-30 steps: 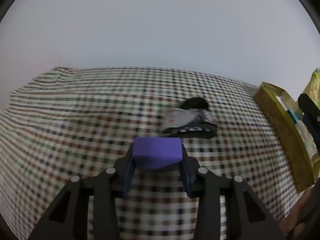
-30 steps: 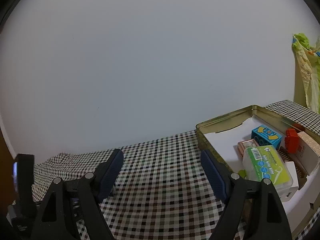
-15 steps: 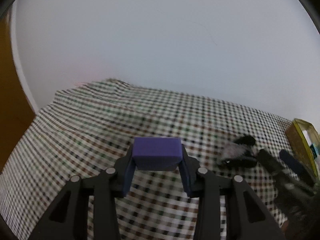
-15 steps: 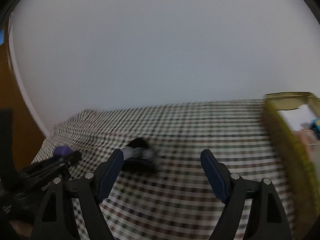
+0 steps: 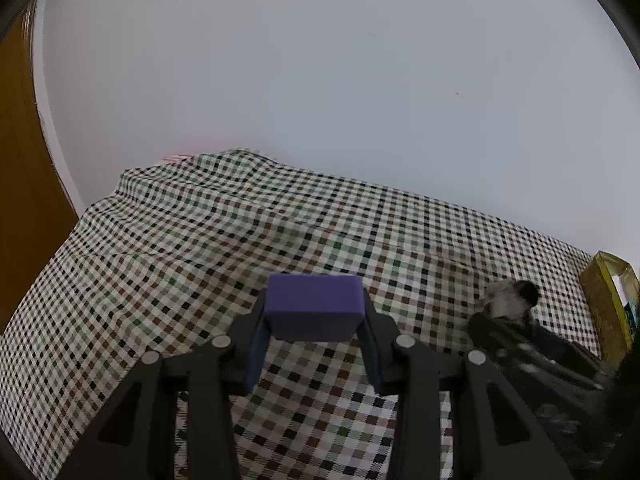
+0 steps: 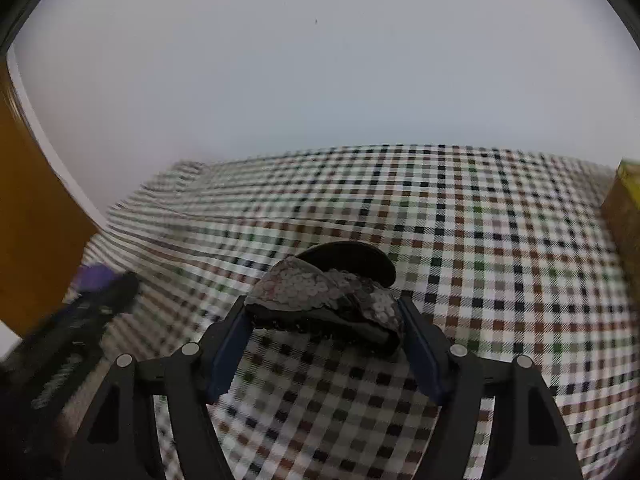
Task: Organize rigid objects
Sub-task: 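Lift the hair clip with the right gripper while the left holds the purple block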
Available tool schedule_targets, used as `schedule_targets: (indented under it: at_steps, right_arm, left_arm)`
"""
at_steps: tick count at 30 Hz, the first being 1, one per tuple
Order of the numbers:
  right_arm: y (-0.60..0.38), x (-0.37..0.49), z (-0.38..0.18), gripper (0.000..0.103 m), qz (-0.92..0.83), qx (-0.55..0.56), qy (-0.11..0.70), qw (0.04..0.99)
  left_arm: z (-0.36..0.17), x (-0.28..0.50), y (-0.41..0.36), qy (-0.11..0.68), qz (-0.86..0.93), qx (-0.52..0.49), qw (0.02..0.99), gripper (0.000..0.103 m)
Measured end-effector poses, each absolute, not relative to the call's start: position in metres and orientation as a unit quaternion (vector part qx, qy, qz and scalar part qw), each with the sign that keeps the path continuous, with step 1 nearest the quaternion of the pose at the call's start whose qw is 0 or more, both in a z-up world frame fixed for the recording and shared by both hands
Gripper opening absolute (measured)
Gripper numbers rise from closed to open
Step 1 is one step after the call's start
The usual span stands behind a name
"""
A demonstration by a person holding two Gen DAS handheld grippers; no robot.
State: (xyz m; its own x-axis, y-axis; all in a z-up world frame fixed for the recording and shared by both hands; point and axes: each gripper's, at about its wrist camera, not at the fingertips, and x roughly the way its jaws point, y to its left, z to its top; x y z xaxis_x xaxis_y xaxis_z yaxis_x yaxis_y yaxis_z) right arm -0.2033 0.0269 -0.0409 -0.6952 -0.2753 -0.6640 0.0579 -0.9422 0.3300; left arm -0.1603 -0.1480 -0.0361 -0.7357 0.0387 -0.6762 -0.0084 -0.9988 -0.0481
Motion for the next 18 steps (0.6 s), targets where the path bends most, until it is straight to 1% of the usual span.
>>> schedule_targets:
  at_steps: [2, 7, 18]
  right_arm:
    - [0.033, -0.190, -0.032, 0.073, -0.922, 0.346, -0.147, 0.092]
    - [0.039, -0.152, -0.010, 0.073, -0.954, 0.267, -0.110, 0.075]
    - [0.059, -0.104, -0.008, 0.073, -0.973, 0.227, -0.051, -0.012]
  left_arm:
    - [-0.036, -0.159, -0.146, -0.019, 0.932, -0.362, 0.019, 0.039]
    - [-0.033, -0.151, -0.136, -0.012, 0.933, -0.357, 0.042, 0.039]
    - [-0.035, -0.137, -0.106, 0.032, 0.946, -0.318, 0.054, 0.039]
